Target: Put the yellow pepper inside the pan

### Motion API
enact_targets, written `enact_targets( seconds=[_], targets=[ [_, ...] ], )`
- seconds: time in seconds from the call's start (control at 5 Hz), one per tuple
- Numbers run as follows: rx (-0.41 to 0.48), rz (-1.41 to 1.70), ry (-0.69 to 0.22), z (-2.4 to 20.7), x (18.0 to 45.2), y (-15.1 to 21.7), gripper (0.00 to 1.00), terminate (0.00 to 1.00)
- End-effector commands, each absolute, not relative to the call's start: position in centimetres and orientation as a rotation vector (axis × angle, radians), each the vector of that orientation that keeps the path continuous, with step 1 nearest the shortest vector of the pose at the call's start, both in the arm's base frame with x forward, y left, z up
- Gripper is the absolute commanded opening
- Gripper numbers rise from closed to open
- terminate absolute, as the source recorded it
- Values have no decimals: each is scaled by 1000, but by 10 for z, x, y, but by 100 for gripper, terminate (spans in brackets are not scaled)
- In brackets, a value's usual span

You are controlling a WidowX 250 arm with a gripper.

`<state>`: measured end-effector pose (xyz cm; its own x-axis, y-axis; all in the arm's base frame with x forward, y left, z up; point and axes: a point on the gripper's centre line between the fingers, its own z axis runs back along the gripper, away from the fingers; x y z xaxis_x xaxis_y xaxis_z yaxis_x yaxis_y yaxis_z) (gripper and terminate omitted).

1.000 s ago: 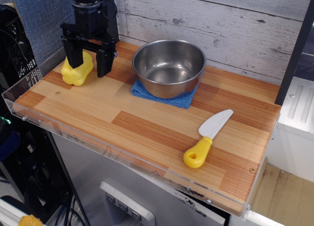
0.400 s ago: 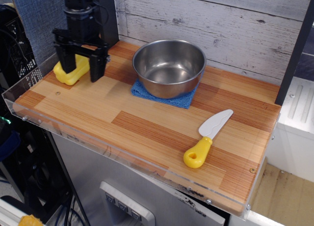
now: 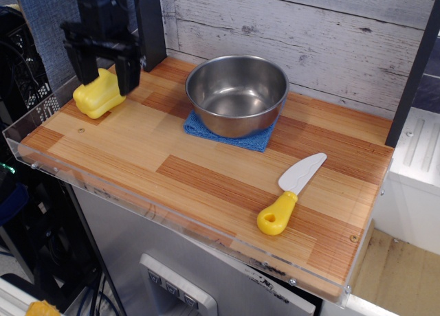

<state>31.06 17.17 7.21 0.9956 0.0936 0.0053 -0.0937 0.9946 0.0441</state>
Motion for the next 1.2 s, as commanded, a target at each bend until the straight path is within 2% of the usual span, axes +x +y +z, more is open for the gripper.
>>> enact_targets(
  seconds=[0.0, 0.4, 0.8, 1.0],
  targets=[
    [67, 100, -87, 99, 305, 198, 100, 0],
    [64, 102, -34, 85, 308, 232, 100, 0],
    [54, 76, 11, 70, 311, 232, 100, 0],
    [55, 51, -2, 71, 318, 214, 100, 0]
  ],
)
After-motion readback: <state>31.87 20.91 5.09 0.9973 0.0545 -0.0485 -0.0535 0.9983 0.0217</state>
